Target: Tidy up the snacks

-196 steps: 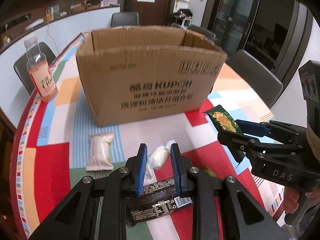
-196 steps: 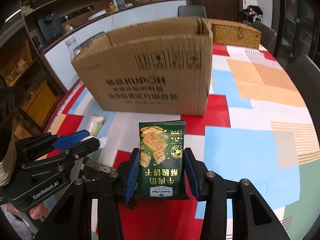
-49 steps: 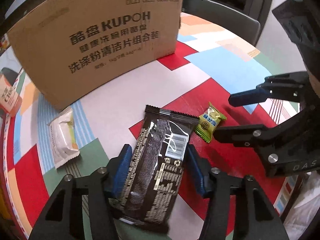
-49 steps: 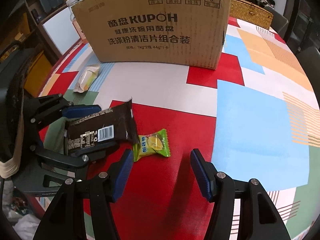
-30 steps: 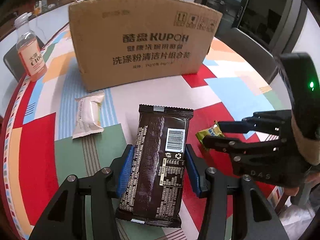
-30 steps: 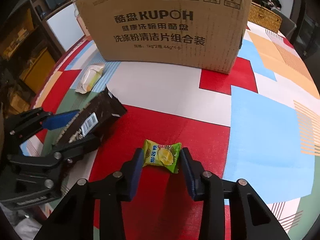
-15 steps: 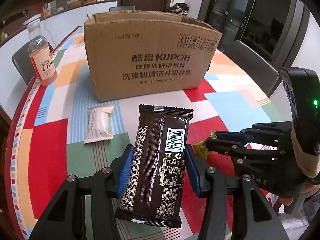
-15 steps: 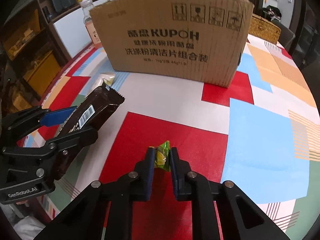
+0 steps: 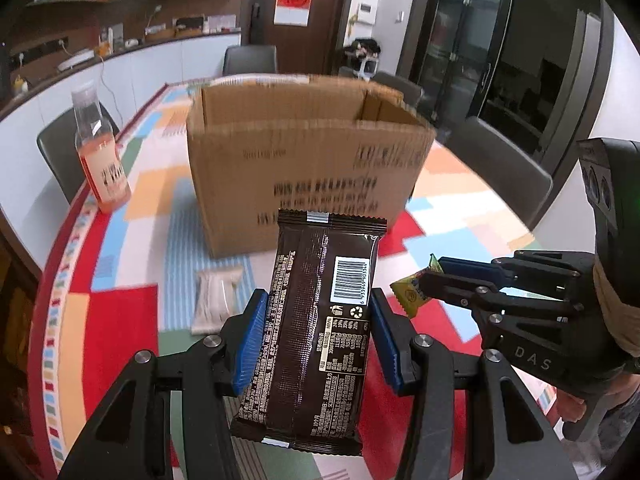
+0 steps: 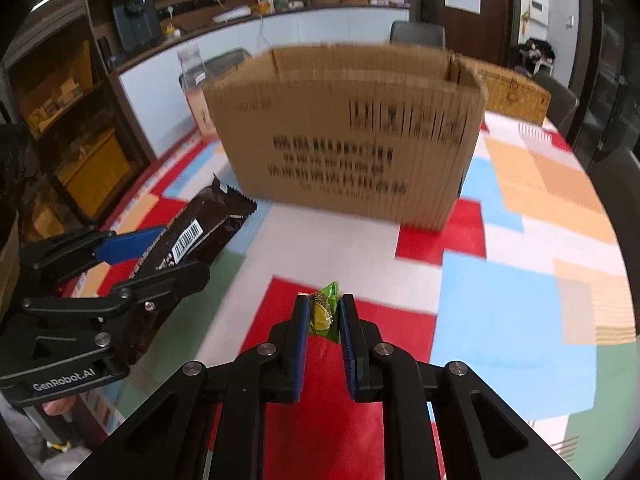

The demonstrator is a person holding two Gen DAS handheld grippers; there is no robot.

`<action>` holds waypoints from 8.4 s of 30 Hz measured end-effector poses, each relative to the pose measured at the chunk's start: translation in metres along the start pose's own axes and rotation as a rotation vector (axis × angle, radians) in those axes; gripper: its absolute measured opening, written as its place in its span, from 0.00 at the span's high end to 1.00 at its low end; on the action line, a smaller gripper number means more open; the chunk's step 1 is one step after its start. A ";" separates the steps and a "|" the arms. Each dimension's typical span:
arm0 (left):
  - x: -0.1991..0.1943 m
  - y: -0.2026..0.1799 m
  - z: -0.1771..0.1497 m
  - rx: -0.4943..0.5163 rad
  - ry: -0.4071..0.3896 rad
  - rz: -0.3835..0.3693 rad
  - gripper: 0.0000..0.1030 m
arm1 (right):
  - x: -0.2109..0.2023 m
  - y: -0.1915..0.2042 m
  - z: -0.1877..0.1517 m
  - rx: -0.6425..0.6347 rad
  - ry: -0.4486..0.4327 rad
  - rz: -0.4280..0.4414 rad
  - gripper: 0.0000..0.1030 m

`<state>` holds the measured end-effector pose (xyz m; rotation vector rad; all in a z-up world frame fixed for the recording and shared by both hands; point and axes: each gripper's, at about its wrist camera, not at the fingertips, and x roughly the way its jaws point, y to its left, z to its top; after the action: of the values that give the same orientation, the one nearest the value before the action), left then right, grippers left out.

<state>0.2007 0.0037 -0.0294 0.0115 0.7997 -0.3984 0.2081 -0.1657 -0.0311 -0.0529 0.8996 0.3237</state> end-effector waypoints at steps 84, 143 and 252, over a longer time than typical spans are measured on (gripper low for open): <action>-0.018 0.049 0.061 -0.024 -0.085 0.229 0.33 | -0.016 0.016 0.083 0.040 -0.205 -0.031 0.45; 0.059 0.059 0.005 -0.084 0.113 0.131 0.70 | 0.042 0.007 0.033 0.074 0.020 -0.087 0.45; -0.128 -0.029 0.016 0.038 -0.288 0.341 0.00 | -0.151 0.014 0.003 0.092 -0.394 -0.207 0.17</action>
<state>0.1218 0.0176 0.0755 0.1218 0.4926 -0.0873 0.1192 -0.1901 0.0895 0.0033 0.5114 0.0933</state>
